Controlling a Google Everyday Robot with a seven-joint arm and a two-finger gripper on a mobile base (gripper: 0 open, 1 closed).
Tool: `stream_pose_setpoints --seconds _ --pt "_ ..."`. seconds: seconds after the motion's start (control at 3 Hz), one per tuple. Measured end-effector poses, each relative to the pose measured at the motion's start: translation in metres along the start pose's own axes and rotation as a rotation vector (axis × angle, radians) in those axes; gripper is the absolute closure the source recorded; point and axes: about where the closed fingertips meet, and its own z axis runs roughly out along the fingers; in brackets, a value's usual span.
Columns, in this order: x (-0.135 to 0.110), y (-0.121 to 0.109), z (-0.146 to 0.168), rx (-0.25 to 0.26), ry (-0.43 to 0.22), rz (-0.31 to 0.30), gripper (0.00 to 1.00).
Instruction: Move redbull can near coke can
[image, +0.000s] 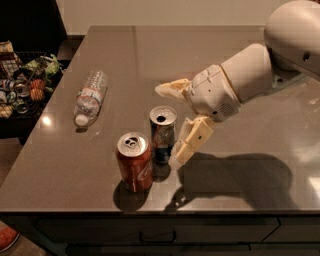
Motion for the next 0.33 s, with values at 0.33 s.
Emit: stream_pose_setpoints --seconds 0.33 --pt "0.0000 0.0000 0.0000 0.000 0.000 0.000 0.00"
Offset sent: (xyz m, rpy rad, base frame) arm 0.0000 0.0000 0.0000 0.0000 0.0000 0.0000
